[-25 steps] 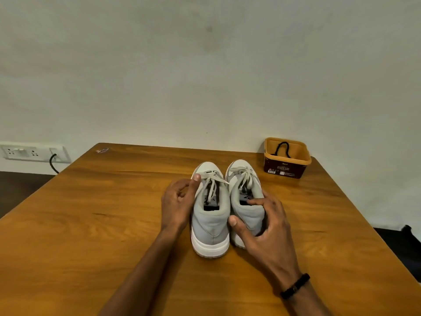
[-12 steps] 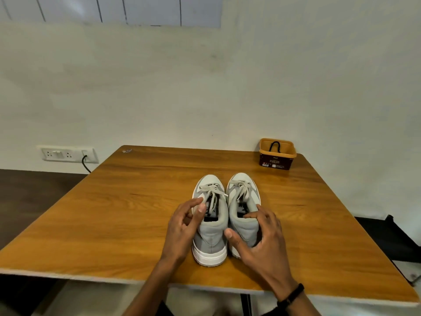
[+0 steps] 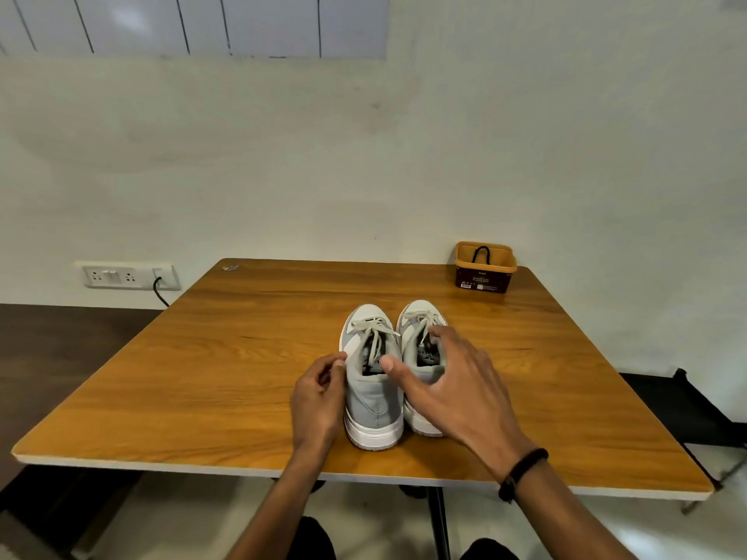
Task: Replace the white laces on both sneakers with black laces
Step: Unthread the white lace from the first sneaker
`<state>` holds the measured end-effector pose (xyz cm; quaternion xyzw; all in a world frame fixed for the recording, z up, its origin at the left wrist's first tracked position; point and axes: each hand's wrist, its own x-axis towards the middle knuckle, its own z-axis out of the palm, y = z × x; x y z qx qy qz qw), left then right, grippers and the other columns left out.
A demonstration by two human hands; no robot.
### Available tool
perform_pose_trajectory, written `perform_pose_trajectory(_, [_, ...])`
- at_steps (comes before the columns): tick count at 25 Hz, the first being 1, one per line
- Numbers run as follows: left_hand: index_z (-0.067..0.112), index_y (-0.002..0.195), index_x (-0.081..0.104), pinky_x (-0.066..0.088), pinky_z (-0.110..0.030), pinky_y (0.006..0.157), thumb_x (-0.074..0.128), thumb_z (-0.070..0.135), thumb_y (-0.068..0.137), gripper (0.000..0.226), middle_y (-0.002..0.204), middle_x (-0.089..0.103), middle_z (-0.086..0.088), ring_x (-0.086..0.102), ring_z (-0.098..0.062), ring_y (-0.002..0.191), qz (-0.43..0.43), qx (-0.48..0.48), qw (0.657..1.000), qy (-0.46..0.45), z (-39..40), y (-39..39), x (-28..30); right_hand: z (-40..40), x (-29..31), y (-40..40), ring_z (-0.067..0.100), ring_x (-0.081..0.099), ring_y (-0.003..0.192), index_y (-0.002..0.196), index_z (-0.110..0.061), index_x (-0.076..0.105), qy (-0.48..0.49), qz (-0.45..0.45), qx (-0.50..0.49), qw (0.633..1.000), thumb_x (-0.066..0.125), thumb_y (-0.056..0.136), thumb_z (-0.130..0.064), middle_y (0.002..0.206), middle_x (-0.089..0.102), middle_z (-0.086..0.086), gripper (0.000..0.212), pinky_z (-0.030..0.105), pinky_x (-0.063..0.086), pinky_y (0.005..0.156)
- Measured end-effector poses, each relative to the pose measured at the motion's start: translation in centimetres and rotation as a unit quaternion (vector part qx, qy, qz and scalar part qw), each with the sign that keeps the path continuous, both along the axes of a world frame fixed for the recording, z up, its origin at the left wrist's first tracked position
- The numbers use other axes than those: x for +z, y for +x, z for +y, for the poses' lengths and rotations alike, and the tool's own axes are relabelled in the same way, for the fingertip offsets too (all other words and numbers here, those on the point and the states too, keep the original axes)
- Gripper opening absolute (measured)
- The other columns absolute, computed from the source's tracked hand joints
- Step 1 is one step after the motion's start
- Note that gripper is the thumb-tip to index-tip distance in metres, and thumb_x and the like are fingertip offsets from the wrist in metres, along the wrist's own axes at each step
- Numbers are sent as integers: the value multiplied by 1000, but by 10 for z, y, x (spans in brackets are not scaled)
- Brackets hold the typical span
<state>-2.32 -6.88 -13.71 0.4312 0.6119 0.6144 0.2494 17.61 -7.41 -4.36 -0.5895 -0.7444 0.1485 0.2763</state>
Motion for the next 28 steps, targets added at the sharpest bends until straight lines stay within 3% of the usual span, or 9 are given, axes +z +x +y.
perform_pose_trajectory(3, [28, 115, 76, 60, -30, 87, 63, 47, 100, 28, 106, 78, 11, 72, -9, 103, -42, -3, 999, 15, -2, -1, 7, 24, 13, -4, 20, 59, 123, 139, -29, 52, 29, 11, -28, 999, 56, 85, -83, 135, 64, -1, 77, 34, 57, 88])
perform_pose_trajectory(6, [37, 121, 73, 59, -34, 93, 64, 67, 90, 45, 121, 73, 11, 68, -7, 112, -60, -51, 997, -10, -1, -1, 11, 35, 20, -11, 22, 59, 114, 123, -26, 61, -30, -58, -40, 997, 59, 69, -95, 123, 62, 1, 88, 34, 55, 81])
perform_pose_trajectory(10, [36, 138, 64, 49, -30, 103, 42, 67, 99, 55, 140, 61, 8, 55, -5, 128, -14, -17, 1000, -15, -11, 20, 11, 39, 19, -27, 17, 55, 66, 77, -24, 55, -34, -133, -11, 990, 55, 57, -103, 69, 56, -6, 82, 32, 45, 55])
perform_pose_trajectory(14, [50, 157, 30, 26, -46, 127, 12, 81, 96, 72, 167, 28, 11, 21, -11, 154, 77, 15, 995, -58, -45, 80, 5, 73, 44, -8, 18, 55, 68, 70, -23, 55, -156, -205, 53, 965, 88, 69, -62, 67, 57, -4, 51, 30, 38, 55])
perform_pose_trajectory(16, [62, 157, 4, 15, -43, 130, 8, 88, 90, 71, 171, -7, 23, -5, -5, 158, 116, -45, 988, -97, -65, 121, 7, 91, 57, 7, 20, 53, 67, 66, -20, 54, -128, -301, 126, 937, 84, 81, -41, 65, 54, -4, 39, 29, 37, 54])
perform_pose_trajectory(18, [68, 149, -12, 15, -36, 130, 24, 83, 95, 67, 166, -22, 30, -13, 2, 155, 154, -141, 969, -131, -79, 154, 18, 113, 63, 25, 20, 52, 70, 68, -20, 54, -82, -362, 182, 911, 73, 90, -27, 70, 55, -4, 30, 31, 40, 57])
perform_pose_trajectory(21, [64, 156, -3, 21, -30, 126, 41, 72, 98, 73, 168, 10, 27, 10, 2, 153, 257, -137, 955, -52, -75, 142, 36, 151, 59, 49, 26, 56, 84, 73, -19, 55, -51, -382, 214, 898, 63, 86, 2, 88, 62, 1, 25, 32, 44, 65])
perform_pose_trajectory(24, [50, 159, 21, 35, -38, 121, 41, 70, 101, 64, 160, 36, 18, 30, -5, 147, 307, -27, 951, 39, -33, 65, 45, 180, 48, 44, 30, 49, 107, 99, -19, 68, 111, -473, 217, 847, 61, 88, 4, 117, 56, 5, 27, 40, 44, 79])
perform_pose_trajectory(28, [34, 159, 36, 34, -48, 123, 42, 81, 96, 80, 165, 39, 2, 33, -21, 153, 297, -69, 948, -88, 14, -13, 43, 188, 44, 5, 34, 59, 110, 122, -16, 72, 194, -441, 269, 834, 59, 100, -7, 118, 63, 11, 26, 42, 46, 81])
